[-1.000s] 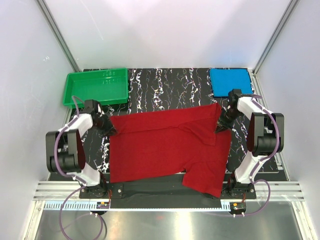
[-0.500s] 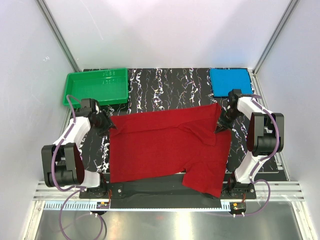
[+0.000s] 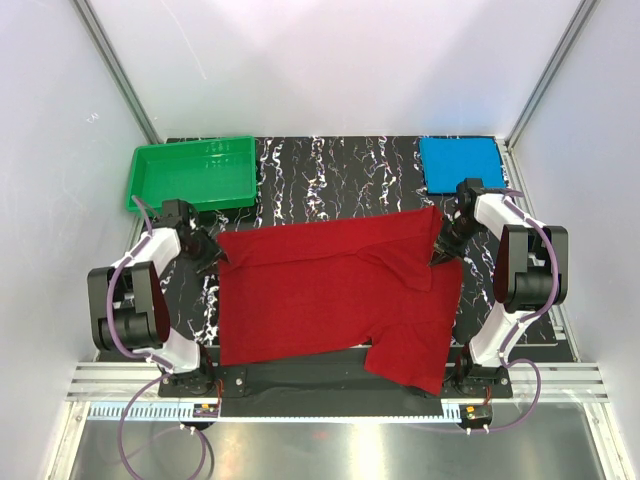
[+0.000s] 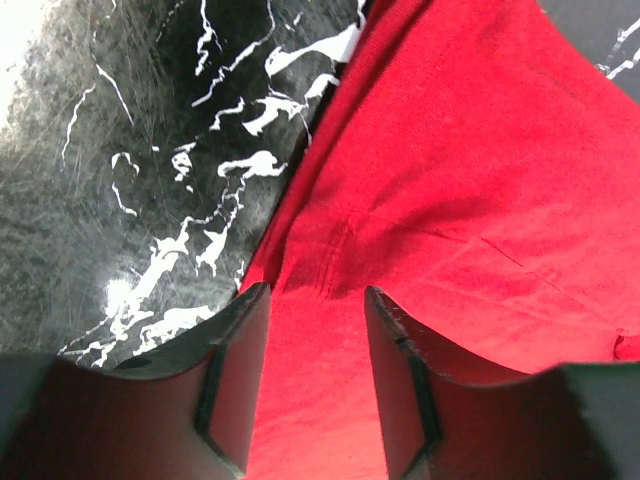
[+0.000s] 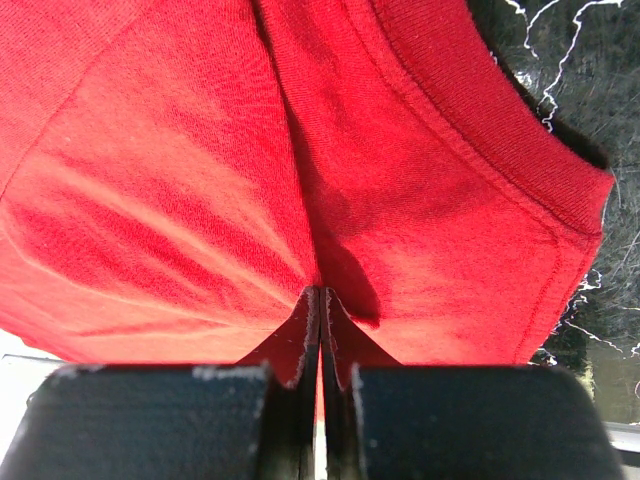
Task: Fold and stack the t-shirts
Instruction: Fold the tshirt
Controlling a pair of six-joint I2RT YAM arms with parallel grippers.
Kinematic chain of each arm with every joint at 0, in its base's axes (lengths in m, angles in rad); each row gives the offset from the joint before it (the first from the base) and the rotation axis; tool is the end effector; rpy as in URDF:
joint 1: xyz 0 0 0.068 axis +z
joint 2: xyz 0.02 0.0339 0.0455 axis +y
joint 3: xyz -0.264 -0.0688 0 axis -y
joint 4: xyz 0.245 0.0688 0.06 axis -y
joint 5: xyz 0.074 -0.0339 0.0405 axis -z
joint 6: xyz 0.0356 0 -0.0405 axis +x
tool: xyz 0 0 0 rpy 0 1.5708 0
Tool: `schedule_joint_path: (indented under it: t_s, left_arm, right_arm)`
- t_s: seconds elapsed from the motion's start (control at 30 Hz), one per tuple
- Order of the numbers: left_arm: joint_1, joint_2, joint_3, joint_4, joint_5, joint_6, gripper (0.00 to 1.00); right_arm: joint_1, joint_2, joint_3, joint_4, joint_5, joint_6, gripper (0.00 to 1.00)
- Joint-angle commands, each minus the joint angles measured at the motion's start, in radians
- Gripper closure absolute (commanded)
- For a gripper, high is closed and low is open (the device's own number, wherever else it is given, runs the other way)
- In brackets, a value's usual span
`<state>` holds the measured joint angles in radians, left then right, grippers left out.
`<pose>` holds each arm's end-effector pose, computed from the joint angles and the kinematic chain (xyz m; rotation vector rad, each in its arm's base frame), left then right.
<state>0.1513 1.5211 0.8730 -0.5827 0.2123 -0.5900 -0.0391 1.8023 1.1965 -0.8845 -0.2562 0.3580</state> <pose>0.2727 0.0340 0.1745 -0.9765 2.6557 -0.3999 0.3250 -0.0037 0.1722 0.5911 3.0187 0.4108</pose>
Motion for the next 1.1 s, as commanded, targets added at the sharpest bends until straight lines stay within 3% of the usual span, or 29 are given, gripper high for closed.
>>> schedule_joint_path:
  t_s: [0.0,0.3,0.37,0.43,0.53,0.73,0.87,1.07]
  left_arm:
    - [0.008,0.042,0.014,0.037,-0.013,-0.011,0.55]
    - [0.01,0.08,0.014,0.052,-0.007,-0.007,0.64]
    - [0.01,0.076,0.02,0.044,-0.013,-0.004,0.59]
    - [0.01,0.068,0.024,0.031,-0.022,-0.004,0.48]
    - [0.011,0.056,0.023,0.026,-0.033,-0.001,0.48]
    - [0.01,0.096,0.037,0.03,-0.03,0.01,0.72]
    - [0.01,0.114,0.053,0.026,-0.045,0.032,0.98]
    - [0.013,0.131,0.055,0.037,-0.063,0.041,1.0]
  right_arm:
    - [0.004,-0.003,0.02,0.004,-0.022,-0.013,1.0]
    - [0.004,-0.003,0.025,0.007,-0.021,-0.013,1.0]
    - [0.004,0.0,0.028,0.005,-0.021,-0.011,1.0]
    - [0.004,0.0,0.026,0.007,-0.026,-0.01,1.0]
    - [0.004,-0.001,0.025,0.012,-0.026,-0.01,1.0]
    - [0.004,-0.001,0.02,0.01,-0.018,-0.013,1.0]
    - [0.002,0.002,0.034,-0.004,0.017,-0.01,1.0]
    - [-0.01,-0.001,0.043,-0.021,0.095,-0.001,1.0]
